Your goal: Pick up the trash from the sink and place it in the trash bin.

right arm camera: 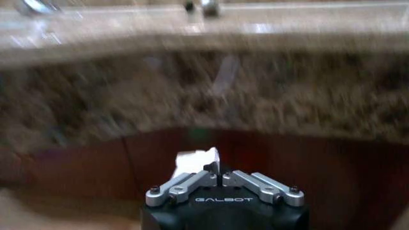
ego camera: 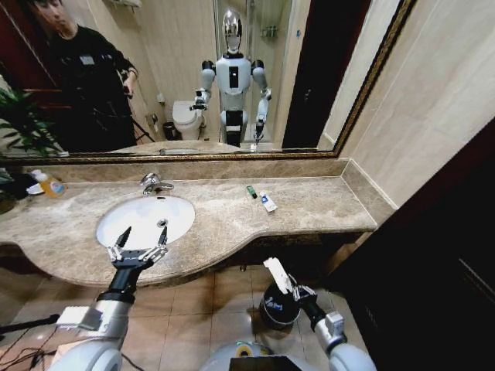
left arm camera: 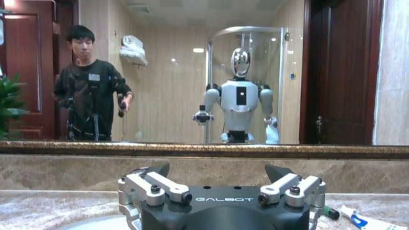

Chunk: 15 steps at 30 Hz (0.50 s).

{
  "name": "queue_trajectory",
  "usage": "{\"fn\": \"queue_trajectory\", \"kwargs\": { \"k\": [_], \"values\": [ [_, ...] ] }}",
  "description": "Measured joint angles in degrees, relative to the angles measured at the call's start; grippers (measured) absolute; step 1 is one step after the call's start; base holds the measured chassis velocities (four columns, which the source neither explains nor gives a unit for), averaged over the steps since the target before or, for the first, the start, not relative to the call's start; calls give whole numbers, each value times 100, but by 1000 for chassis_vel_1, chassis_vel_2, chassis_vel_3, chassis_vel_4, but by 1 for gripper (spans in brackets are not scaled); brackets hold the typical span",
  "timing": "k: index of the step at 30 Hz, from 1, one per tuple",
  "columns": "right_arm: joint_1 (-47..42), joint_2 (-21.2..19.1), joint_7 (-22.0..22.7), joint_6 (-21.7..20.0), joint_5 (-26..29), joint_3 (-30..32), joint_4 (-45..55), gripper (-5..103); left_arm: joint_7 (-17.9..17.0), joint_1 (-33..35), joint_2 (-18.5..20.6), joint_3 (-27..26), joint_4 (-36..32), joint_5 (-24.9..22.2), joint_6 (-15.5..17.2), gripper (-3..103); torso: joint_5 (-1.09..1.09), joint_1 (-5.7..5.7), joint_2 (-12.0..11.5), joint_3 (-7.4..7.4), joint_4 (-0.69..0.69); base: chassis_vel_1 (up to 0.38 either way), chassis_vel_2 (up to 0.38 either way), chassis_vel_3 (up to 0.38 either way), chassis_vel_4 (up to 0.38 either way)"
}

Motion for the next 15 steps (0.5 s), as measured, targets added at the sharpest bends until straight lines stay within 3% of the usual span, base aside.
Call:
{"fn": "queue_trajectory", "kwargs": {
  "k": [15],
  "values": [
    [1207, 613, -33, 711, -406, 0, -3035, 0, 0, 0, 0, 0, 0, 0, 0, 100, -2, 1, 0, 0, 0, 0, 0, 0, 0]
  ]
}}
